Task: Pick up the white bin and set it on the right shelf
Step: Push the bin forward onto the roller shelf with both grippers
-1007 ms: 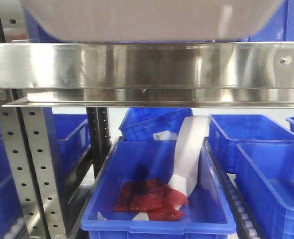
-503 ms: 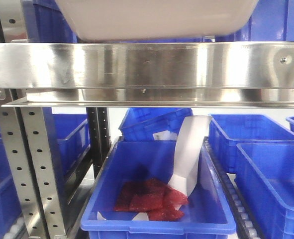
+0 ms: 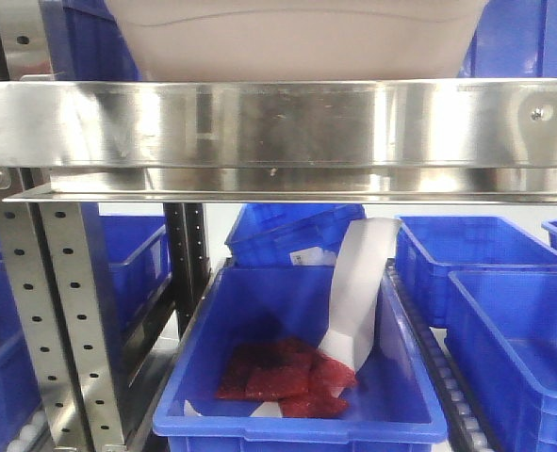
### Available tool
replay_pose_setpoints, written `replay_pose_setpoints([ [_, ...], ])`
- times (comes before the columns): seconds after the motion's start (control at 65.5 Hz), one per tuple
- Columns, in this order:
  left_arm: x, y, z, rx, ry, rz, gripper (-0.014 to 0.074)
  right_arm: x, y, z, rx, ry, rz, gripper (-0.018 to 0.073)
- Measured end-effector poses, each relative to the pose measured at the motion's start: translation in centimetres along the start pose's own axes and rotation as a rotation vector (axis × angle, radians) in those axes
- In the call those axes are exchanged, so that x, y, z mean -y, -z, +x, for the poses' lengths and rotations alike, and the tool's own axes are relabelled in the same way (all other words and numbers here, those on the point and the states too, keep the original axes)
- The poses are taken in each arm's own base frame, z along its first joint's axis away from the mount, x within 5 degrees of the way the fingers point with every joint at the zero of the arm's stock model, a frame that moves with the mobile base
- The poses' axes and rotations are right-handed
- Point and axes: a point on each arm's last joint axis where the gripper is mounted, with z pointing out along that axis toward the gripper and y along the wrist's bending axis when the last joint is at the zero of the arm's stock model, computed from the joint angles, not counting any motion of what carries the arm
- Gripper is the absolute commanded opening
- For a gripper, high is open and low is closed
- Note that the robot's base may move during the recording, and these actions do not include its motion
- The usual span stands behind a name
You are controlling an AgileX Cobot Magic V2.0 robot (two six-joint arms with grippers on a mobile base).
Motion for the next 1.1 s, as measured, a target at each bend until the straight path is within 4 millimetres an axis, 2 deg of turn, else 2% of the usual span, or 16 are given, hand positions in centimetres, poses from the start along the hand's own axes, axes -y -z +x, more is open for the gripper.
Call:
replay_pose_setpoints([
  [0.092,0.0,-0.1,0.0,0.003,-0.001,-0.003,0.0305,0.0,-0.1,-0.1,0.014,-0.006,0.001,0.0466],
  [0.244,0.2,-0.2,0.0,0.005,-0.002,0.003,0.0458,-0.1,-0.2,-0.3,0.035,-0.011,0.002,0.0645],
  [0.351,0.5,-0.5,0.0,0.001,-0.005,0.011,0.0552,0.1,-0.3,-0.6,0.076,-0.012,0.026,0.0636],
  [0.519,0.3,-0.3,-0.2,0.016,-0.002,-0.006,0.0542,0.7,-0.2,-1.6,0.184,-0.021,0.090,0.0636],
  [0.793,-1.6,1.7,-1.1,0.075,0.027,-0.073,0.0531,1.1,0.1,-2.2,0.252,-0.037,0.121,0.0635],
  [0.885,-1.6,1.7,-1.1,0.076,0.027,-0.074,0.0446,1.0,0.1,-2.2,0.248,-0.036,0.119,0.0628],
  [0.946,-1.6,1.7,-1.0,0.071,0.027,-0.069,0.0303,1.0,0.1,-2.1,0.243,-0.036,0.115,0.0578],
  [1.022,-1.5,1.7,-1.0,0.065,0.029,-0.063,0.0076,1.0,0.1,-2.1,0.238,-0.036,0.111,0.0428],
  [1.068,-1.5,1.7,-1.0,0.065,0.029,-0.063,-0.0085,1.0,0.1,-2.0,0.235,-0.036,0.109,0.0265],
  [1.099,-1.5,1.7,-1.0,0.065,0.029,-0.063,-0.0142,0.9,0.1,-2.0,0.232,-0.036,0.107,0.0172],
])
